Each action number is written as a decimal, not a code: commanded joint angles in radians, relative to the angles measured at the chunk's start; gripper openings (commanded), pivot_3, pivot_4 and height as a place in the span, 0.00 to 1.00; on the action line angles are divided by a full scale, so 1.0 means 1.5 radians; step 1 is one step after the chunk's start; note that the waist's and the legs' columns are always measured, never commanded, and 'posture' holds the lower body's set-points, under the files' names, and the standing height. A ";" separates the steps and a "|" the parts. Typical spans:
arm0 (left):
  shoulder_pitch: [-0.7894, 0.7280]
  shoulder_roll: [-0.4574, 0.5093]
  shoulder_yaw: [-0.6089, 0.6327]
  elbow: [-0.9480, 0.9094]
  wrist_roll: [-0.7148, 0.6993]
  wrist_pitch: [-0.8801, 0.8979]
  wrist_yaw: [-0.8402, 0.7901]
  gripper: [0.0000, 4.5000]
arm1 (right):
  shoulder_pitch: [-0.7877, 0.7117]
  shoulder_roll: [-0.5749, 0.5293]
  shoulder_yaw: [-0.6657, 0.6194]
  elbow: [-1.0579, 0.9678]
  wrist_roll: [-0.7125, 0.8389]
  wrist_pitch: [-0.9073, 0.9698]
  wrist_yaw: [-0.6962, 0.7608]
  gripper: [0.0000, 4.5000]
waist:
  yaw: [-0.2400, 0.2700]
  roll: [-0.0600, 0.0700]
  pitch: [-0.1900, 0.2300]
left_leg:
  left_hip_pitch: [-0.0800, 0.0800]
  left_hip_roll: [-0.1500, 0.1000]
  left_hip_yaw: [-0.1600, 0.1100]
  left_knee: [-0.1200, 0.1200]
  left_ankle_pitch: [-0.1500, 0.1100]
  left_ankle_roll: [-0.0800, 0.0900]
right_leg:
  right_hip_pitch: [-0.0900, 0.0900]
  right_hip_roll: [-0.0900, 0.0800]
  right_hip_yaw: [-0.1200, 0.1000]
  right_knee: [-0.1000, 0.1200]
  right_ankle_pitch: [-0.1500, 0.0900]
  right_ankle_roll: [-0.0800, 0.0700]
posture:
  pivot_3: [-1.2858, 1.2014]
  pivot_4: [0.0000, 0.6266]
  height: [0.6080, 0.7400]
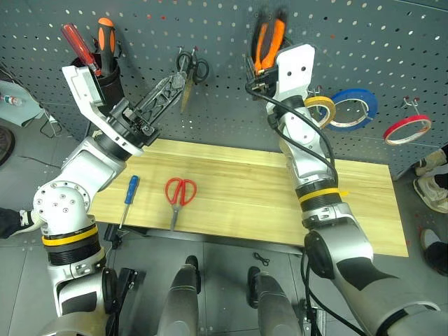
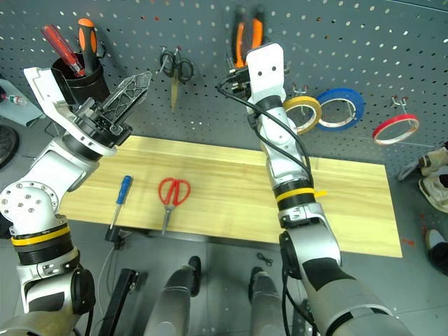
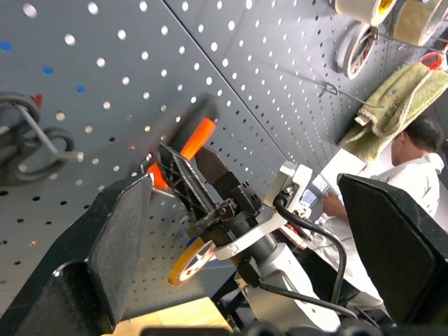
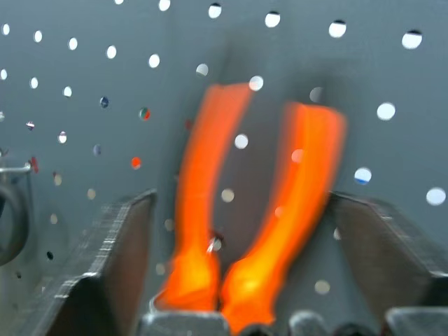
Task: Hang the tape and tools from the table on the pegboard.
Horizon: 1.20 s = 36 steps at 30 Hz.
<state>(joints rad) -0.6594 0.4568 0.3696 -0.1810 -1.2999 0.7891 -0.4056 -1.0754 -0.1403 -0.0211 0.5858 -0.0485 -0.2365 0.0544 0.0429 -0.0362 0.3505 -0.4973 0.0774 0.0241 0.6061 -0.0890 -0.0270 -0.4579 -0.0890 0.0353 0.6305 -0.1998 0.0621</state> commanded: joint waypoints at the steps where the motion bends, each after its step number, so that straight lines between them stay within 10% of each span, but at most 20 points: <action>1: 0.009 0.004 -0.002 -0.027 -0.007 0.000 -0.001 1.00 | 0.018 -0.017 -0.008 -0.073 0.019 0.024 0.026 0.99 | 0.000 0.000 0.000 | 0.000 0.000 0.000 0.000 0.000 0.000 | 0.000 0.000 0.000 0.000 0.000 0.000 | 0.58 0.53 1.00; 17: 0.340 0.038 -0.132 -0.159 0.323 0.009 0.175 1.00 | 0.323 -0.238 0.020 -0.616 0.374 0.572 0.432 0.99 | 0.000 0.001 0.001 | 0.003 0.001 0.001 -0.004 -0.001 -0.001 | 0.000 0.000 0.000 -0.001 -0.003 -0.005 | 0.56 0.61 1.00; 36: 0.335 -0.061 -0.221 -0.011 0.572 0.019 0.244 1.00 | 0.376 -0.304 0.078 -0.597 0.362 0.517 0.600 0.99 | -0.001 0.000 0.008 | 0.003 0.002 0.002 -0.003 0.000 0.000 | 0.000 0.000 0.001 0.000 -0.008 -0.004 | 0.54 0.71 1.00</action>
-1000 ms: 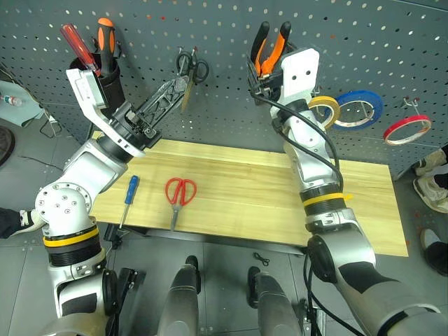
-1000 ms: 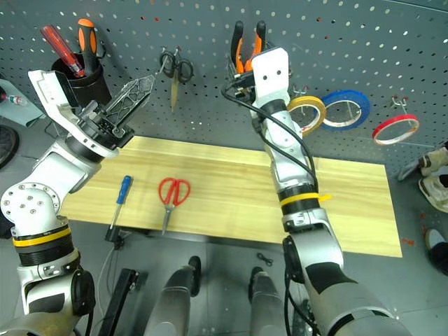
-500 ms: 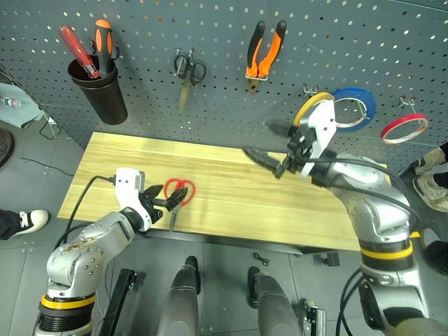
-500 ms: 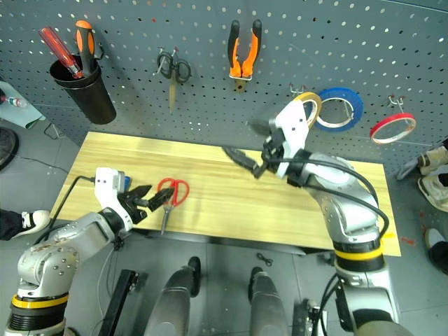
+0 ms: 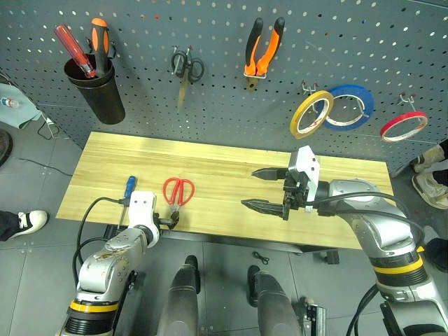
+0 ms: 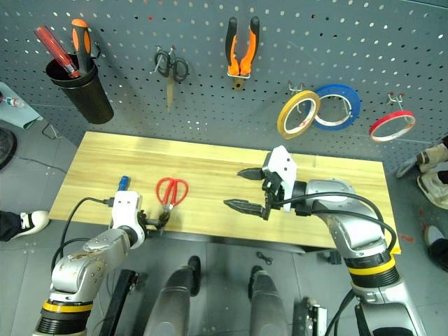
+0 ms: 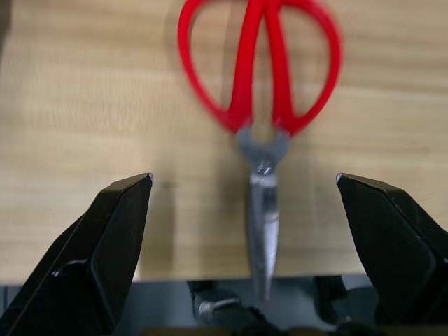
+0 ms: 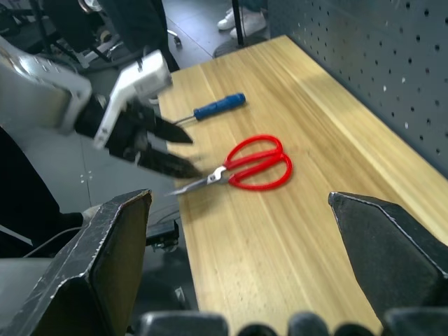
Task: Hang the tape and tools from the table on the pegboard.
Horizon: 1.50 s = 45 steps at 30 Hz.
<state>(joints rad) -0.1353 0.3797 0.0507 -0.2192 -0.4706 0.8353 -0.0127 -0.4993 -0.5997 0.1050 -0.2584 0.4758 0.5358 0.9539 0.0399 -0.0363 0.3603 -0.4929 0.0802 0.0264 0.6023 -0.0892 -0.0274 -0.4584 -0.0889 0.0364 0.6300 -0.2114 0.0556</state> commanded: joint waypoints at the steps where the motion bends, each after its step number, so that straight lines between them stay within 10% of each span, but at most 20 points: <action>1: -0.022 -0.013 -0.011 0.025 0.026 -0.016 -0.024 1.00 | -0.011 0.003 -0.007 -0.039 0.014 0.007 -0.002 0.99 | 0.001 0.000 0.001 | 0.000 0.000 0.000 0.000 0.000 0.000 | 0.000 0.000 0.000 0.000 0.000 0.000 | 0.54 0.73 1.00; 13: -0.059 -0.028 -0.028 0.076 0.095 -0.014 -0.060 1.00 | -0.014 0.005 -0.014 -0.057 0.028 0.039 -0.018 0.99 | -0.001 0.002 0.025 | 0.000 0.000 0.000 -0.001 0.000 0.000 | 0.000 -0.001 0.000 0.000 0.001 -0.005 | 0.53 0.79 1.00; 24: -0.043 -0.046 -0.016 0.047 0.113 0.002 -0.070 0.02 | -0.021 0.014 -0.010 -0.044 0.020 0.033 -0.026 1.00 | -0.001 0.003 0.031 | 0.000 0.000 0.000 -0.001 0.000 0.000 | 0.000 -0.001 0.000 0.000 -0.001 0.000 | 0.53 0.78 1.00; 45: -0.048 -0.010 -0.027 -0.346 0.153 -0.138 -0.123 0.03 | -0.177 0.102 -0.161 -0.145 0.222 0.123 -0.207 1.00 | -0.002 0.002 0.031 | -0.003 -0.001 0.000 -0.003 -0.002 -0.004 | -0.002 -0.001 0.000 -0.003 0.002 0.007 | 0.54 0.60 1.00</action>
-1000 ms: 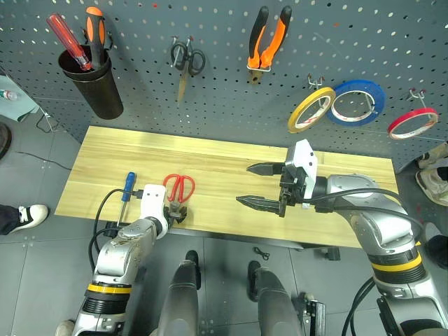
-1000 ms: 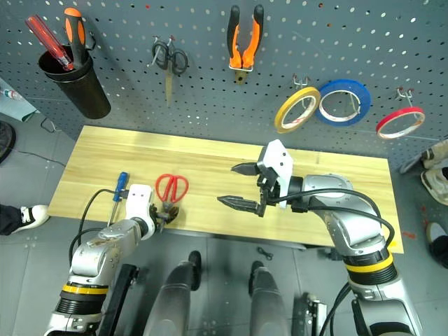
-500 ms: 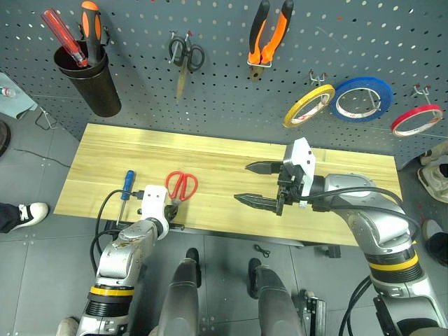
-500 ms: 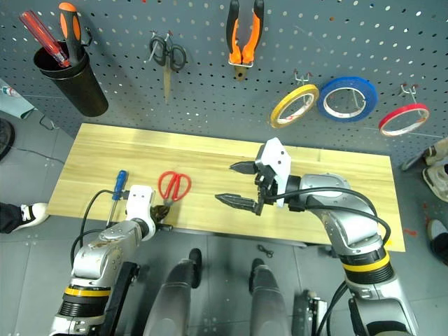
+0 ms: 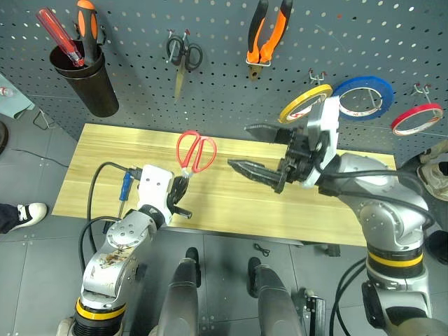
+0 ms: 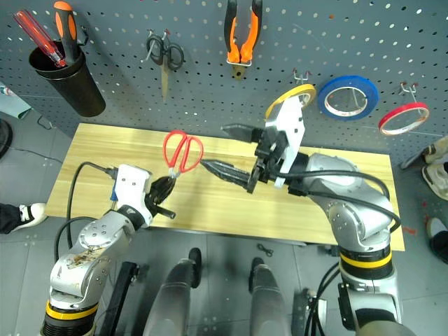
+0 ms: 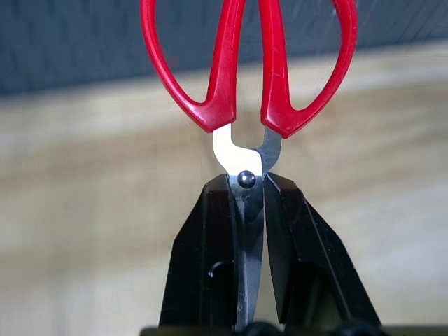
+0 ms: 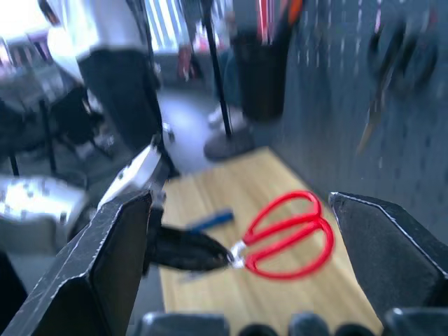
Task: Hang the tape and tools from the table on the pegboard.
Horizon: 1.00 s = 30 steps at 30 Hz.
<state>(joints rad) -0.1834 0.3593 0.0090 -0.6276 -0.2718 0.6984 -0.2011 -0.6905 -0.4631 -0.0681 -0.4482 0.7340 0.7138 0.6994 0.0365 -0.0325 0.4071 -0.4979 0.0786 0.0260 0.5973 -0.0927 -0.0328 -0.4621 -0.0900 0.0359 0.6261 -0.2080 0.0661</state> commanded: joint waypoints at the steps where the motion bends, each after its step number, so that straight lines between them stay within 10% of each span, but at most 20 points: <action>1: -0.025 -0.001 0.005 -0.081 0.026 -0.051 0.012 0.03 | -0.067 0.015 -0.050 -0.012 0.053 0.003 -0.047 1.00 | 0.001 0.000 -0.001 | 0.000 0.000 0.000 0.000 0.000 0.000 | 0.000 0.000 0.000 0.000 0.000 0.000 | 0.54 0.60 1.00; 30: -0.195 -0.054 0.020 0.065 0.103 -0.078 0.054 0.03 | -0.153 0.018 -0.036 0.041 0.031 -0.038 -0.081 1.00 | 0.000 -0.002 -0.004 | -0.004 -0.001 -0.001 0.007 0.003 0.004 | 0.000 0.000 -0.001 0.002 0.005 -0.001 | 0.54 0.51 1.00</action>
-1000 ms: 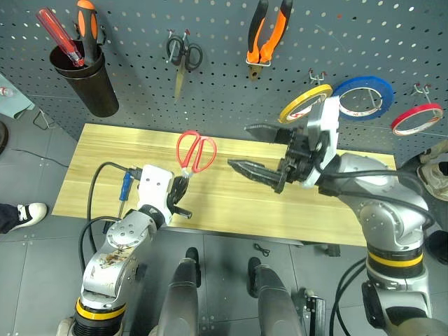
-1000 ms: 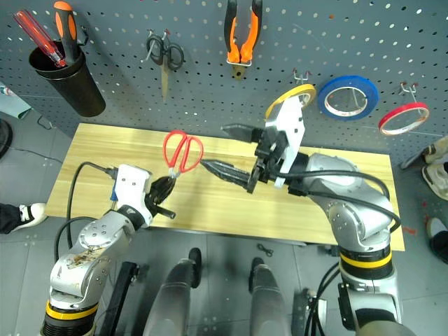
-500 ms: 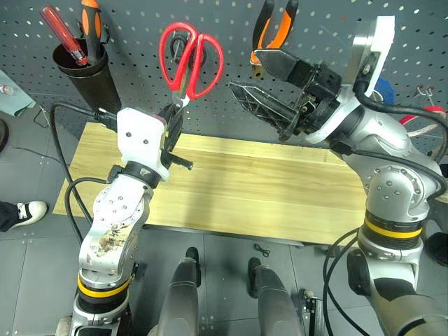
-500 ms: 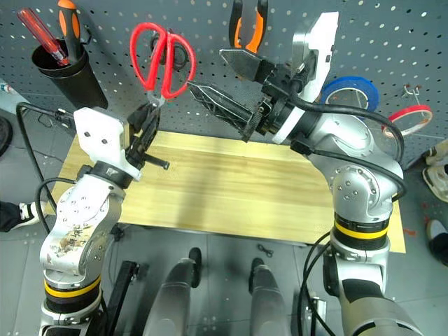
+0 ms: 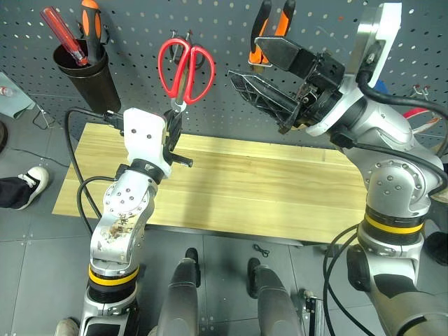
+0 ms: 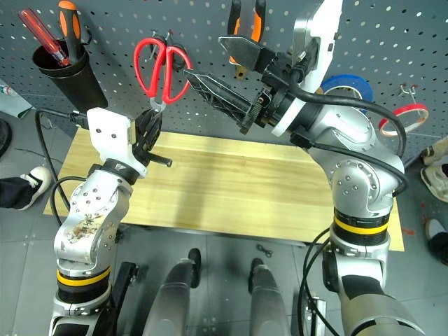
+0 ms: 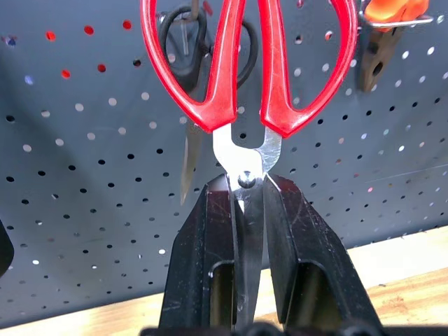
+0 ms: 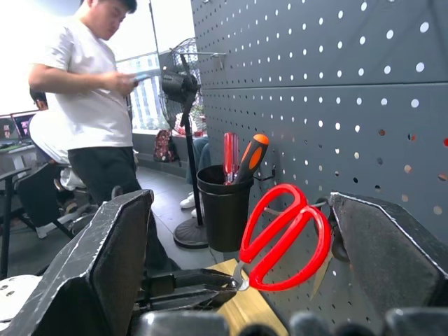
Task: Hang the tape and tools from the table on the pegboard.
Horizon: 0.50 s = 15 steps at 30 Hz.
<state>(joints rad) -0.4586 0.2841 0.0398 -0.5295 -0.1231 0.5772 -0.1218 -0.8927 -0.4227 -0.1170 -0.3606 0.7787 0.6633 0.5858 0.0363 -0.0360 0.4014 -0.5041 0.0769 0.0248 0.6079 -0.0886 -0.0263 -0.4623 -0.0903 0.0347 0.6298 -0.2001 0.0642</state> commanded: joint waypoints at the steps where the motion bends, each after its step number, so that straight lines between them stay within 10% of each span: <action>1: -0.014 -0.004 -0.003 0.005 0.004 0.004 -0.001 0.03 | -0.018 -0.010 -0.002 -0.016 -0.002 -0.004 -0.007 1.00 | 0.000 0.000 0.000 | 0.000 0.000 0.000 0.000 0.000 0.000 | 0.000 0.000 0.000 0.000 0.000 0.000 | 0.54 0.51 1.00; 11: 0.037 -0.004 0.011 0.022 0.008 -0.002 -0.004 0.99 | 0.048 -0.031 0.032 -0.034 -0.014 0.021 -0.002 1.00 | -0.002 -0.001 -0.001 | 0.000 0.000 0.000 0.001 0.000 0.000 | 0.000 0.000 0.000 0.001 0.000 0.000 | 0.54 0.55 1.00; 15: 0.119 0.029 0.039 0.036 0.000 0.000 -0.034 0.99 | 0.097 -0.066 0.090 -0.052 -0.057 0.019 0.030 1.00 | -0.007 -0.001 -0.001 | 0.001 0.000 0.000 0.000 0.000 0.000 | 0.000 0.000 0.000 0.001 0.000 0.000 | 0.54 0.59 1.00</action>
<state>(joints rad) -0.2950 0.3134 0.0629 -0.4560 -0.1197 0.5840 -0.1597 -0.7558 -0.5100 0.0011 -0.3871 0.7153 0.6997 0.6111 0.0258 -0.0372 0.3999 -0.5030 0.0771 0.0243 0.6083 -0.0884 -0.0260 -0.4617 -0.0903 0.0348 0.6321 -0.1997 0.0641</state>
